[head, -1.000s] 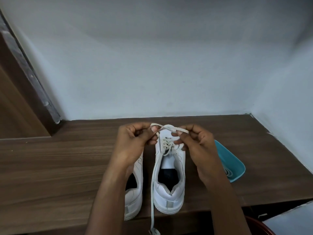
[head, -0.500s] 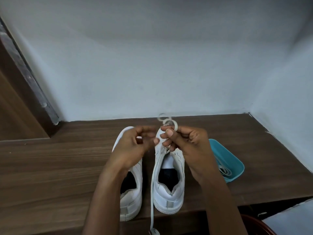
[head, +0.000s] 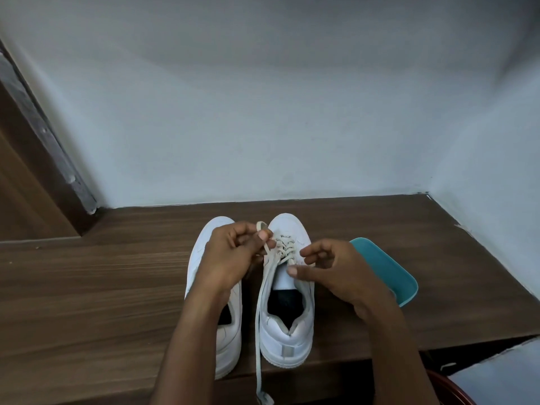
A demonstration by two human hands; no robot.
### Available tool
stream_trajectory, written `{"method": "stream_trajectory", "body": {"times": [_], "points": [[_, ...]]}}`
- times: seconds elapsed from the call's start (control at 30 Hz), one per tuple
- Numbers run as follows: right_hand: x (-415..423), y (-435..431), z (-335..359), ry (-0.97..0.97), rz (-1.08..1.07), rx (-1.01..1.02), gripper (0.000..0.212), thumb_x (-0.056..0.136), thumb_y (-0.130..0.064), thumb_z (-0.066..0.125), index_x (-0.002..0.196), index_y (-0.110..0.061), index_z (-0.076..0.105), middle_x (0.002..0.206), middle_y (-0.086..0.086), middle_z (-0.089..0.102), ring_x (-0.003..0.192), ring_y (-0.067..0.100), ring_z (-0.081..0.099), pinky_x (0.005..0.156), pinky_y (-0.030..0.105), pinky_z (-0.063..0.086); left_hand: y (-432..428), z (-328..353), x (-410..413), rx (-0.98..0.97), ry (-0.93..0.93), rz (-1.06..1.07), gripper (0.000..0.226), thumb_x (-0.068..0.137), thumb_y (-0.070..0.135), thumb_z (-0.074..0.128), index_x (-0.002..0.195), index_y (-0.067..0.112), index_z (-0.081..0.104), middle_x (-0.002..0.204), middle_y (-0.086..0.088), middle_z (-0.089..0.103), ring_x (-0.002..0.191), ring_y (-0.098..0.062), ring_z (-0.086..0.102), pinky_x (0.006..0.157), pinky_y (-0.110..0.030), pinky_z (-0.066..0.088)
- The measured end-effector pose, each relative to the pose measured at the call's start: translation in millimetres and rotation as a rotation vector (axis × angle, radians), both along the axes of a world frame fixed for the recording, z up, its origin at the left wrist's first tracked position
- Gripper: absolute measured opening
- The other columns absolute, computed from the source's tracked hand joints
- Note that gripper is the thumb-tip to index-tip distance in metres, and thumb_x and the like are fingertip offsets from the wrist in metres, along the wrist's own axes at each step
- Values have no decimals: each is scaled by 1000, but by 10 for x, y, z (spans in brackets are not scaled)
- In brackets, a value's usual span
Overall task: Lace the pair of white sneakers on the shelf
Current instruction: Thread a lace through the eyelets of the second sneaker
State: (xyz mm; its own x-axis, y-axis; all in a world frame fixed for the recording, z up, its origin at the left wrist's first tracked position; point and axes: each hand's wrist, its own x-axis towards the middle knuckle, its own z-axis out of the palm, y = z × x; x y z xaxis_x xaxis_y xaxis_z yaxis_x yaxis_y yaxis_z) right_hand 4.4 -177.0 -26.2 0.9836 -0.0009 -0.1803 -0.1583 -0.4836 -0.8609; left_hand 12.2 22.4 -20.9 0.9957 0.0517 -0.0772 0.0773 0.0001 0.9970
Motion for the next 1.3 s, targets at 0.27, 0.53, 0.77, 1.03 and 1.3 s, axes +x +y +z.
{"method": "stream_trajectory", "body": {"times": [0.27,0.53,0.77,1.03,1.3], "points": [[27,181,-80,-117,-29,-203,21,63,-16,85,72,-20,67,66,-6,68,63,8,63,62,28,54,-36,72,2,-318,121,148,25,102,20,54,91,3,68,72,-10,72,75,-24,74,75,-34,63],[24,195,-121,-189,-21,-232,17,63,-10,80,67,-18,66,63,-6,68,63,11,65,61,30,52,-3,72,21,-517,158,218,24,104,12,49,87,0,62,63,-10,65,67,-23,74,68,-38,64],[41,214,-208,-283,-24,-183,34,68,-20,81,96,-28,64,81,-10,64,71,6,60,63,25,50,-107,62,12,-405,233,132,25,104,13,48,91,-2,62,61,-10,66,67,-25,74,73,-39,63],[131,355,-406,-646,95,-254,23,71,-20,73,93,-23,77,103,-7,72,98,14,62,85,37,50,-140,110,7,-484,240,180,27,106,11,44,89,-3,60,63,-11,59,63,-24,73,63,-36,63],[123,349,-456,-676,-14,-167,25,75,-3,81,89,-23,82,96,-9,78,96,7,70,89,31,56,-69,139,-7,-537,214,217,25,105,12,48,88,-2,61,59,-9,59,63,-22,73,65,-37,64]]}}
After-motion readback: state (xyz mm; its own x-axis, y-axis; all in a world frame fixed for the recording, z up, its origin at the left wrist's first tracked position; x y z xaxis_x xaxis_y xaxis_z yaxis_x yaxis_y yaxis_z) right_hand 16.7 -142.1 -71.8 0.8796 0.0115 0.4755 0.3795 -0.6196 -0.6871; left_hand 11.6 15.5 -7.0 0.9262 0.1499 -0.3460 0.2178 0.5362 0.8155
